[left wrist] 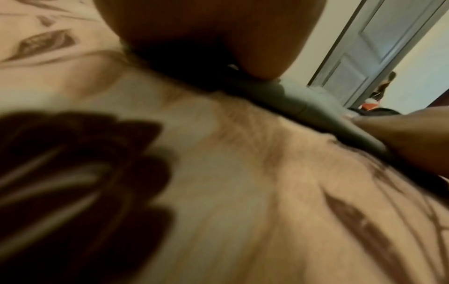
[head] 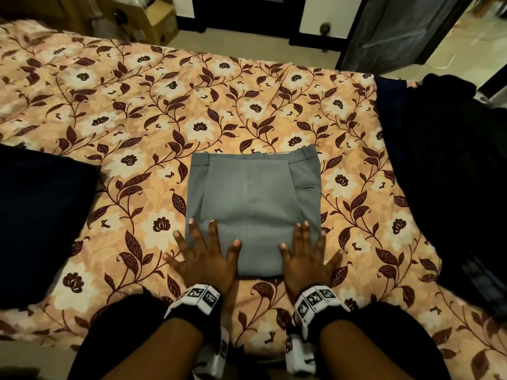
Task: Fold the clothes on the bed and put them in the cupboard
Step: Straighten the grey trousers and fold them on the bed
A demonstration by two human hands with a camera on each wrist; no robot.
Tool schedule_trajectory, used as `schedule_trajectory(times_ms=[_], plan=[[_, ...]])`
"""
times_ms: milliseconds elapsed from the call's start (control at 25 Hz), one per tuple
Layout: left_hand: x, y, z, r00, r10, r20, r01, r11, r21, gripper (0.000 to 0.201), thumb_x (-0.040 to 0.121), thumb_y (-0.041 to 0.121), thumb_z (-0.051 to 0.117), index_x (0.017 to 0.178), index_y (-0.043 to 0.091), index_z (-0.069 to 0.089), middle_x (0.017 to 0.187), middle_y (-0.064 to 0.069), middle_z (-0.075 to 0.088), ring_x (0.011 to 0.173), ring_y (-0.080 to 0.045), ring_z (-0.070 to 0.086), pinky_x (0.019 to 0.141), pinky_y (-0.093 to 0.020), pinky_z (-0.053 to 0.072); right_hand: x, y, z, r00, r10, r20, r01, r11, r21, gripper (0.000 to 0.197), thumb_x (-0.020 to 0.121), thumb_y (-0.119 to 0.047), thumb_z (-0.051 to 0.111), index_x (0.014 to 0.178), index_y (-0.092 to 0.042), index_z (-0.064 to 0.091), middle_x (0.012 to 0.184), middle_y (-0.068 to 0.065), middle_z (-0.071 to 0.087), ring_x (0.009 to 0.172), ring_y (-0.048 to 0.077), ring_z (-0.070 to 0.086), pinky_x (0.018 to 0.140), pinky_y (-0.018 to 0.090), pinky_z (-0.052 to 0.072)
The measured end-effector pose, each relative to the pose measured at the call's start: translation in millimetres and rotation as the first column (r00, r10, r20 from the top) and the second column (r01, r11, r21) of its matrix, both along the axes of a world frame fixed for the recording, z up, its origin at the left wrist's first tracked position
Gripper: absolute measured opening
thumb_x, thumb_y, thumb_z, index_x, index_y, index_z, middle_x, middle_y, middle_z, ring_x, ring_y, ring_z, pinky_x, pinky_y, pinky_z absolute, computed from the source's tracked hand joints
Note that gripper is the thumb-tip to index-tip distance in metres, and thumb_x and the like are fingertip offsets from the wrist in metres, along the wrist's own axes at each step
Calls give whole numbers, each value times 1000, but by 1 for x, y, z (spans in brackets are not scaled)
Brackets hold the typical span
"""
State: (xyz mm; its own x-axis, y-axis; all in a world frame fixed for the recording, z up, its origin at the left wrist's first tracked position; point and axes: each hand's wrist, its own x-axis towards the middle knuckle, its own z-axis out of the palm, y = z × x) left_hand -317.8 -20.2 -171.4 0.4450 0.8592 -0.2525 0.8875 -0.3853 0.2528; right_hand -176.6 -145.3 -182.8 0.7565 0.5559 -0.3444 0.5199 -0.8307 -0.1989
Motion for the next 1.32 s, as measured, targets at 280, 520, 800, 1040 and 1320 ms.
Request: schedule_trajectory(times_ms=[280,520,800,1040,1320], plan=[[32,38,1,993,-78,-92,80,996,24,61,95,65,8,151,44,-2,161,14,-12,149,-26,-12,110,-62,-14,34,48,6,983,185,3,-185,982,-23,59,97,-53,7,151,-33,-5,157,-15,-12,147,19,-13,111,55,-13],[78,77,0,951,-308,6,308,951,-15,64,95,61,7,154,36,-1,161,13,-8,150,-20,-9,115,-55,-14,54,108,10,941,337,-21,-335,939,76,61,100,-48,18,153,-26,-5,159,-8,-11,148,20,-9,114,50,-9],[99,100,17,942,-320,-100,329,939,94,56,99,50,15,153,40,0,162,12,-7,149,-25,-14,104,-70,-22,92,140,16,898,440,-6,-439,897,42,59,101,-48,20,152,-33,-5,158,-10,-15,147,21,-10,114,53,-7],[25,85,18,901,398,174,-382,917,-117,80,90,59,49,152,20,17,154,-18,26,137,-43,30,108,-57,29,116,45,28,975,-183,-128,210,945,252,75,88,-53,51,149,-27,18,155,10,24,138,37,28,112,55,26],[10,75,74,693,625,358,-252,676,-692,30,68,16,77,92,4,65,89,-16,70,76,-32,65,68,-36,59,49,21,37,740,-123,-661,578,617,533,35,79,-4,64,113,-16,66,107,8,70,98,31,64,91,48,51]])
